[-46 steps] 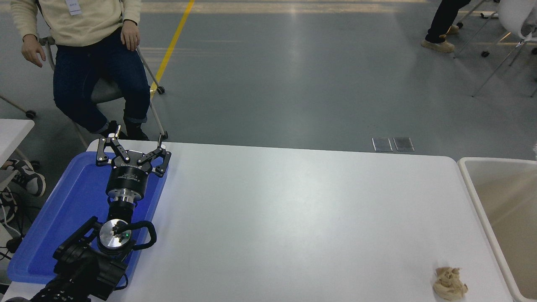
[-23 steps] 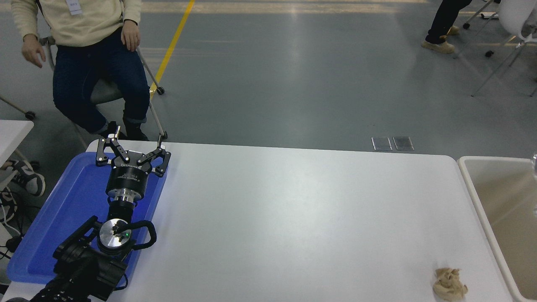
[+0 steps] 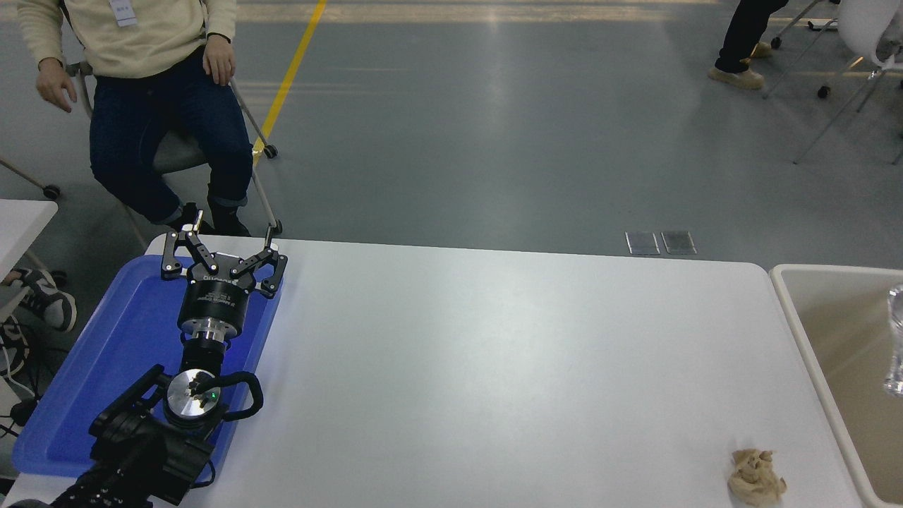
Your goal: Pick up foil plate and place in dustbin
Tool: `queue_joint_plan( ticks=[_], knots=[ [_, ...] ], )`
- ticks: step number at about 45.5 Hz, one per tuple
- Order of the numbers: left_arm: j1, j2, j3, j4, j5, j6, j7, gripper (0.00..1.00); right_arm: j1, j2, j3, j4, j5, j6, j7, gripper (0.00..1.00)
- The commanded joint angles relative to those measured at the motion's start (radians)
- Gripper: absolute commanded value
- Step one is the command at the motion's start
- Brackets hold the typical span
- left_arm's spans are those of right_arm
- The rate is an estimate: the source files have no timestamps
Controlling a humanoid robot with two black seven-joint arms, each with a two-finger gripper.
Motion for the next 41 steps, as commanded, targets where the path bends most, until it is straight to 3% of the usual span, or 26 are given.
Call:
queue_joint_plan(
  ticks=[1,30,33,37,38,39,40,41],
  knots=[
    [0.0,0.0,0.0,0.0,-0.001,0.0,0.0,1.0,-0.054,0.038,0.001,-0.038,0.034,-0.04,-0.001,0.0],
    [0.0,0.0,0.0,0.0,0.0,0.0,0.0,1.0,-0.058,0.074,0.001,-0.059,0.034,-0.041,-0.001,0.0],
    [0.0,0.0,0.0,0.0,0.0,0.0,0.0,1.0,-0.058,0.074,0.001,-0.061,0.034,-0.041,-0.002,0.09],
    [-0.001,0.0,0.0,0.0,0.0,0.0,0.0,1.0,-0.058,0.074,0.0,-0.061,0.034,-0.041,-0.001,0.14],
    [-0.001,0.0,0.0,0.0,0.0,0.0,0.0,1.0,-0.058,0.074,0.0,-0.061,0.034,-0.041,-0.001,0.16],
    [0.0,-0.001,0.0,0.0,0.0,0.0,0.0,1.0,-0.058,0.074,0.0,-0.061,0.034,-0.041,-0.002,0.26],
    [0.0,0.0,0.0,0.0,-0.001,0.0,0.0,1.0,-0.058,0.072,0.0,-0.061,0.034,-0.04,-0.001,0.56],
    [0.0,-0.001,0.0,0.0,-0.001,0.0,0.0,1.0,-0.058,0.072,0.001,-0.061,0.034,-0.041,-0.001,0.97]
  ],
)
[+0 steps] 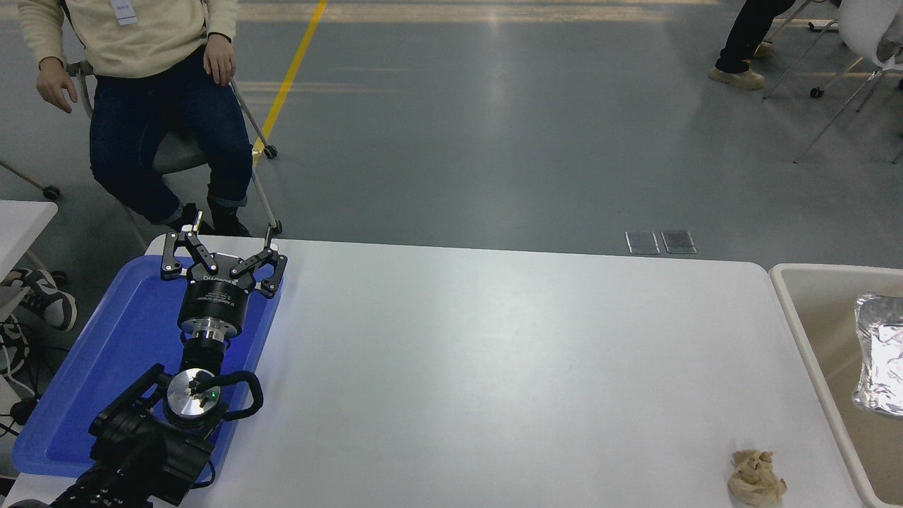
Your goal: Pick up foil plate and place in dustbin
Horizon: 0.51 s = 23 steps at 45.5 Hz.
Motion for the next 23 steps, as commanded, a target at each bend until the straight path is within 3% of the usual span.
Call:
queue_joint_plan(
  ticks=[1,16,23],
  knots=[
    [0.001,0.001,0.0,0.0,-0.001,0.0,0.0,1.0,-0.001,0.001,0.002,-0.003,0.0,0.001,-0.001,1.0],
    [0.001,0.001,0.0,0.0,0.001,0.0,0.0,1.0,0.015,-0.002,0.0,-0.003,0.014,0.01,0.0,1.0],
    [0.001,-0.001,0.0,0.0,0.001,0.0,0.0,1.0,0.051,-0.002,0.002,-0.002,0.025,0.019,0.02,1.0]
  ],
)
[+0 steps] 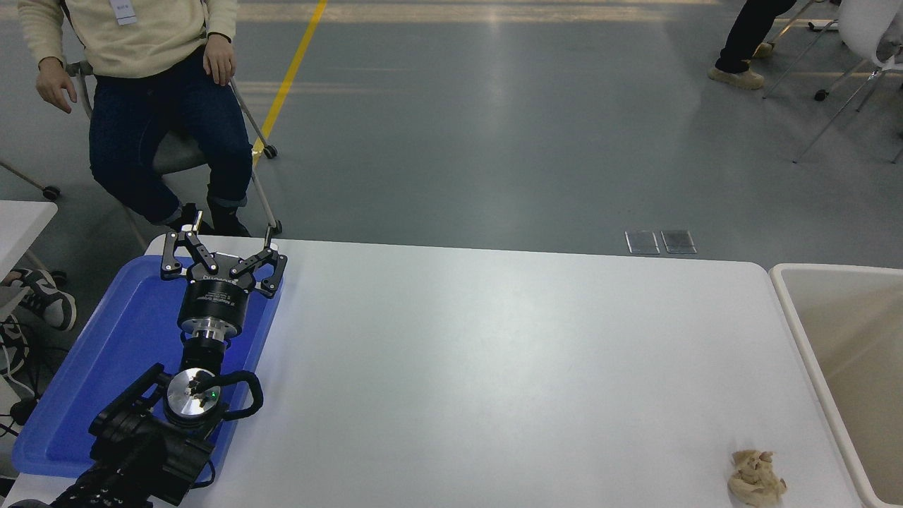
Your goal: Pick up foil plate and place in dustbin
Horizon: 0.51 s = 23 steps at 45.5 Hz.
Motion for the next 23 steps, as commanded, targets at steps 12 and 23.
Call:
queue_joint_plan(
  ticks=[12,23],
  knots=[
    [0.001,-0.001,0.0,0.0,0.001,0.0,0.0,1.0,0.108,0.018,0.004,0.015,0.057,0.102,0.045,1.0],
    [0.001,-0.001,0.0,0.0,-0.001,0.0,0.0,1.0,0.233,0.028,0.003,0.061,0.055,0.18,0.045,1.0]
  ],
)
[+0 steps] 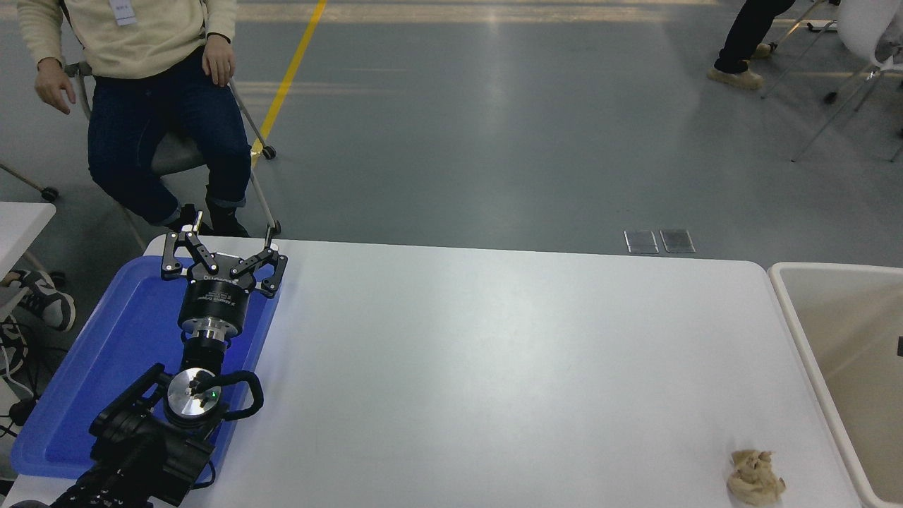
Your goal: Pick up foil plate and place in dustbin
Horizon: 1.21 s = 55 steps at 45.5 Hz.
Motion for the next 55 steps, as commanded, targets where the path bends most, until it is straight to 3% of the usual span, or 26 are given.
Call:
queue_joint_plan(
  ticks=[1,16,27,41,55],
  knots=[
    [-0.002,0.001,0.0,0.0,-0.001,0.0,0.0,1.0,0.133,0.006,-0.001,0.064,0.007,0.082,0.006,1.0],
    [-0.002,0.0,0.0,0.0,-0.001,0.0,0.0,1.0,0.454,-0.112,-0.095,0.523,-0.015,0.094,-0.048,1.0],
    [-0.002,0.0,0.0,0.0,0.001,0.0,0.0,1.0,0.673,-0.124,-0.312,0.819,-0.016,0.094,-0.048,1.0],
    [-0.002,0.0,0.0,0.0,0.001,0.0,0.0,1.0,0.907,-0.063,-0.427,1.106,0.008,0.085,-0.048,1.0],
    [-0.002,0.0,0.0,0.0,0.001,0.0,0.0,1.0,1.034,0.083,-0.455,1.258,0.169,0.094,-0.045,1.0]
  ],
)
